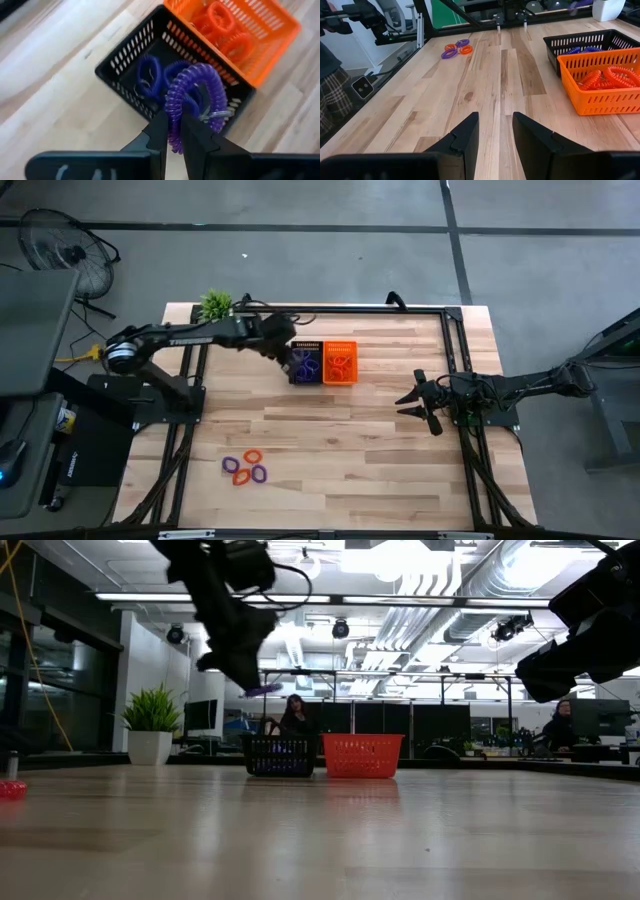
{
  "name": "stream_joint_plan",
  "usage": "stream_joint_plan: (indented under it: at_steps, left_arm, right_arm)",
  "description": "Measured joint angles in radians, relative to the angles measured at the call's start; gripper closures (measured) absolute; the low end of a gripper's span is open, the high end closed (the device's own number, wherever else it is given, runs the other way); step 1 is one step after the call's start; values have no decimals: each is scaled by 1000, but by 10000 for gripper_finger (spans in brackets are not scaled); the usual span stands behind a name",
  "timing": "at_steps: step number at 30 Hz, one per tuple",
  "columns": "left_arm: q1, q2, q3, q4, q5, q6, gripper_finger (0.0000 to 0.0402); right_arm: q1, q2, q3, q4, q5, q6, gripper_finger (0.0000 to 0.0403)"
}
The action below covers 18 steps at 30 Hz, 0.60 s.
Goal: Sort spring keychains into baskets
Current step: Put the purple spring keychain into the black basket
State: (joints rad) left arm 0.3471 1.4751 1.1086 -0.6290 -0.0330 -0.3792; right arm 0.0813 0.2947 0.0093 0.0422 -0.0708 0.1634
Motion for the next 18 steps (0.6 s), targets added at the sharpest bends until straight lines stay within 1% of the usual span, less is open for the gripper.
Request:
stream_joint_plan:
  at_steps: [4,10,12,18]
  left_arm:
    - [16,109,101,-15,30,37,364]
    - [23,247,218,-78,32,92,364]
    - [28,277,238,-86,32,105,364]
    - [41,331,246,-111,29,121,364]
  right_arm:
    - [0,0,0,0,0,0,289]
    - [0,0,0,0,0,0,289]
    - [0,0,0,0,0,0,289]
    - [0,0,0,0,0,0,289]
